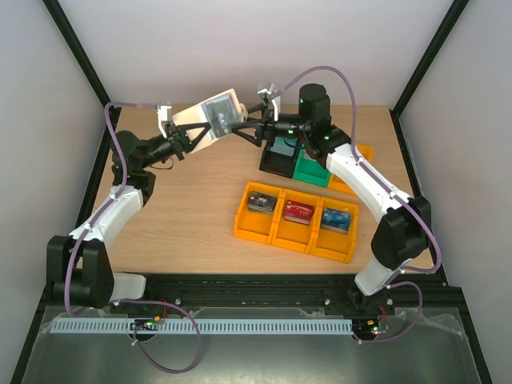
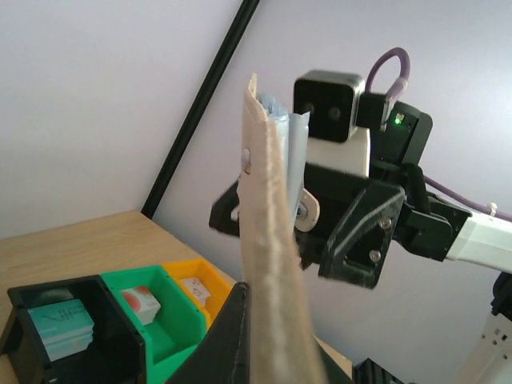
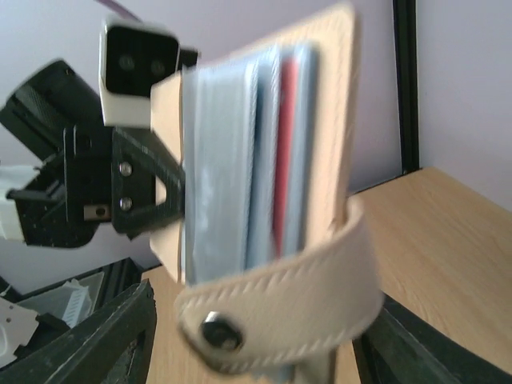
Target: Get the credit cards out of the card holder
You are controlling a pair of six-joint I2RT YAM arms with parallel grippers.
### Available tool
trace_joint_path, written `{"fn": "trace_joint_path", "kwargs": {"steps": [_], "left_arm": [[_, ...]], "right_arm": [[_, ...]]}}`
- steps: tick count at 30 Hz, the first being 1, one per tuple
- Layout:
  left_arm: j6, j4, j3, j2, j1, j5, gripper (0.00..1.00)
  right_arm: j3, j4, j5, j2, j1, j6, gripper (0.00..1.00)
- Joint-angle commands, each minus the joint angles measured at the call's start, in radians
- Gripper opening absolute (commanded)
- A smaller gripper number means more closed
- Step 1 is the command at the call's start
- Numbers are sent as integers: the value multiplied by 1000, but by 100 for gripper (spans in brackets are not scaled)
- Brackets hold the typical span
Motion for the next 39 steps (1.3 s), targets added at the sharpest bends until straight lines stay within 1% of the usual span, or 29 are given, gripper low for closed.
{"fn": "trace_joint_path", "kwargs": {"steps": [1, 4, 7, 10, 14, 16, 21, 27, 30, 37, 39], "left_arm": [[-54, 209, -53, -9, 0, 20, 2], [-73, 245, -71, -21, -4, 16, 2], [-79, 263, -83, -22, -9, 15, 2], [-71, 269, -82, -22, -10, 25, 2], [-66, 275, -75, -16, -12, 36, 2], [-62, 277, -74, -12, -12, 42, 2], [-55, 285, -74, -3, -12, 48, 2], [-45, 292, -72, 13, -12, 51, 3], [-46, 304, -67, 25, -12, 51, 2], [-30, 317, -56, 38, -12, 65, 2], [-30, 322, -53, 39, -10, 70, 3]], "right_arm": [[34, 132, 29, -24, -5, 39, 64], [40, 182, 61, -15, -5, 77, 58], [61, 185, 53, -5, -5, 84, 51], [67, 132, 23, -4, -6, 44, 45], [116, 25, 18, 4, -6, -39, 36], [130, -9, 16, 12, -6, -58, 35], [120, -11, 28, 15, -5, -76, 33], [90, 31, 68, 20, -5, -65, 38], [94, 57, 70, 34, -2, -50, 43], [102, 57, 84, 55, 0, -82, 64], [126, 8, 80, 57, -6, -121, 68]]}}
